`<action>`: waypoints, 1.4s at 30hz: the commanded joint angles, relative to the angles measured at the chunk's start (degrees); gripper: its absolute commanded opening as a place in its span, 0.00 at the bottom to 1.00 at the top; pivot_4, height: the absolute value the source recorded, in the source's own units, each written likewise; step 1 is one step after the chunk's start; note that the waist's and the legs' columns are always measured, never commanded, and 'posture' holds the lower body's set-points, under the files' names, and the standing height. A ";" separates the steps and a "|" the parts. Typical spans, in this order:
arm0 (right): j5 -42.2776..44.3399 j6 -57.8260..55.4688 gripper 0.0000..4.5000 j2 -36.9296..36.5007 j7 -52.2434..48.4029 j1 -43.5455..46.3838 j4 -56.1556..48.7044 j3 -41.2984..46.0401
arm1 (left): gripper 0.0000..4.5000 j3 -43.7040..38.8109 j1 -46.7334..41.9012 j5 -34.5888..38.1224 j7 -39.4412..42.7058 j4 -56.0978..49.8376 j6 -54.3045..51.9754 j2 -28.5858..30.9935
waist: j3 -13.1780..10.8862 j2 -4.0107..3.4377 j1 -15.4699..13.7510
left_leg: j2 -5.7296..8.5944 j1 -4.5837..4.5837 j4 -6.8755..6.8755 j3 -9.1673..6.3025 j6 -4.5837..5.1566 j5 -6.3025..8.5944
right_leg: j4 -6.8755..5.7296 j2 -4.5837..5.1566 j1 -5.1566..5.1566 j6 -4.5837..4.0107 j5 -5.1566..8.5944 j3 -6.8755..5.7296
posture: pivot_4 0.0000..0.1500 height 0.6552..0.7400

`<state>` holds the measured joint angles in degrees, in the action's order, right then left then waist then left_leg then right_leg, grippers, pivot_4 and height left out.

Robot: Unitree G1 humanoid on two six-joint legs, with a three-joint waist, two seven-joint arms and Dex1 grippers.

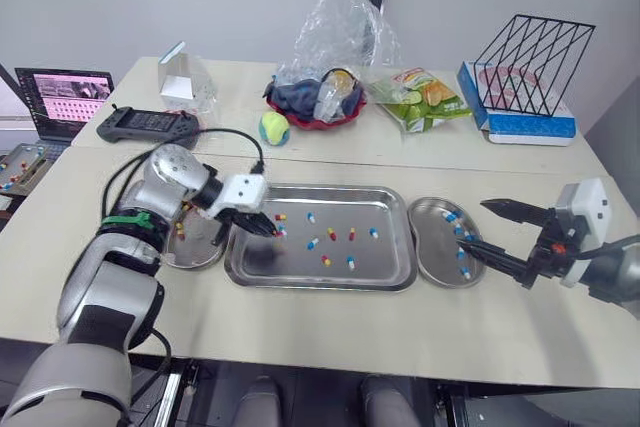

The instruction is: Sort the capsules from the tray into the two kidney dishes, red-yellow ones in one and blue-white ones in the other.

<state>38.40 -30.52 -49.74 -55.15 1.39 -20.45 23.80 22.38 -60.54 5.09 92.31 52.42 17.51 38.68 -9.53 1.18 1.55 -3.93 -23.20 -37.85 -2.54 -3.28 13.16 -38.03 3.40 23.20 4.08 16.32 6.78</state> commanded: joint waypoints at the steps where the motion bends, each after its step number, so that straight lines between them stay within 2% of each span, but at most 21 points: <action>1: -0.07 1.69 1.00 0.04 -0.85 2.04 0.74 -0.66 | 0.00 -3.60 -1.77 3.23 0.19 -3.53 -7.51 4.91 | 0.00 -0.01 0.46 | 0.00 0.01 0.00 0.00 0.01 0.01 | 0.00 0.00 0.00 0.00 0.00 0.00 | 1.00 0.74; 8: -0.17 2.13 1.00 0.04 -2.39 5.14 3.10 -3.57 | 0.00 -5.05 -0.49 -2.56 -0.02 -2.95 -11.74 14.43 | 0.00 -0.01 0.90 | 0.00 0.00 0.01 -0.06 0.01 0.01 | 0.00 0.00 -0.01 0.00 0.03 -0.07 | 1.00 0.74; 10: -0.21 2.08 1.00 0.30 -3.35 7.41 4.95 -5.49 | 0.00 -6.63 3.98 -2.81 -1.47 -5.29 -13.13 16.96 | 0.00 -0.02 1.17 | 0.00 0.01 0.01 -0.07 0.01 0.01 | 0.00 0.00 -0.01 0.00 0.03 -0.08 | 1.00 0.74; 15: -0.69 2.41 1.00 0.50 -4.64 9.40 6.48 -7.45 | 0.00 -8.85 12.03 -3.28 -3.45 -11.10 -15.40 18.23 | 0.00 -0.05 0.69 | -0.02 0.01 0.03 -0.08 0.05 0.03 | -0.06 0.01 -0.01 -0.04 0.10 -0.13 | 1.00 0.74; 21: -0.92 2.17 1.00 -0.14 -5.79 10.48 7.74 -7.21 | 0.00 -10.85 12.96 -4.07 -6.22 -11.19 -16.01 17.89 | -0.07 0.11 -0.28 | 0.00 -0.10 -0.02 -0.12 0.04 0.03 | -0.01 0.02 -0.02 -0.04 0.10 -0.14 | 1.00 0.74; 32: -1.34 2.20 1.00 -0.11 -6.49 10.96 8.68 -7.24 | 0.83 -14.25 13.71 -2.71 -7.17 -13.07 -19.49 17.35 | -0.07 0.11 -0.26 | -0.01 -0.08 -0.02 -0.12 0.05 0.03 | -0.02 0.01 -0.01 -0.04 0.10 -0.13 | 1.00 0.74; 34: -1.61 2.45 1.00 -0.52 -7.03 11.17 9.72 -6.95 | 0.97 -16.87 14.01 -2.17 -10.08 -11.49 -17.14 18.08 | -0.07 0.11 -0.28 | -0.01 -0.07 -0.02 -0.12 0.05 0.03 | -0.02 0.01 -0.01 -0.04 0.10 -0.13 | 1.00 0.74; 36: -2.29 3.17 1.00 -0.96 -7.59 11.51 11.73 -6.47 | 0.99 -20.75 14.90 -0.72 -13.61 -8.88 -14.40 18.98 | -0.07 0.11 -0.24 | -0.01 -0.08 -0.02 -0.12 0.05 0.03 | -0.02 0.01 0.00 -0.04 0.10 -0.13 | 1.00 0.74; 39: -2.71 4.87 1.00 -1.33 -8.69 12.58 17.49 -4.60 | 0.99 -31.07 19.38 7.40 -14.37 -8.97 -14.09 19.76 | -0.07 0.11 0.47 | -0.01 -0.07 -0.01 -0.13 0.06 0.04 | -0.04 0.01 0.03 -0.04 0.10 -0.11 | 1.00 0.74; 40: -2.24 5.08 1.00 -1.38 -9.40 12.91 19.19 -3.92 | 0.99 -33.45 21.26 7.98 -15.96 -8.85 -10.60 20.29 | -0.07 0.11 0.58 | -0.01 -0.07 -0.01 -0.14 0.08 0.05 | -0.03 0.01 0.03 -0.04 0.10 -0.14 | 1.00 0.74; 42: -2.43 5.87 1.00 -1.68 -10.51 13.22 22.33 -3.21 | 0.99 -37.90 24.63 10.96 -14.73 -8.31 -12.31 22.13 | -0.07 0.11 0.78 | -0.02 -0.06 0.01 -0.14 0.08 0.05 | -0.03 0.02 0.03 -0.04 0.10 -0.14 | 1.00 0.74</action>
<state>35.46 -26.37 -50.32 -64.35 13.65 0.51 18.32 -10.75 -36.97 12.59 77.64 43.86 5.03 58.42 -9.59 1.29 2.33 -3.95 -23.26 -37.85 -2.68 -3.20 13.21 -38.08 3.41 23.23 4.04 16.43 6.64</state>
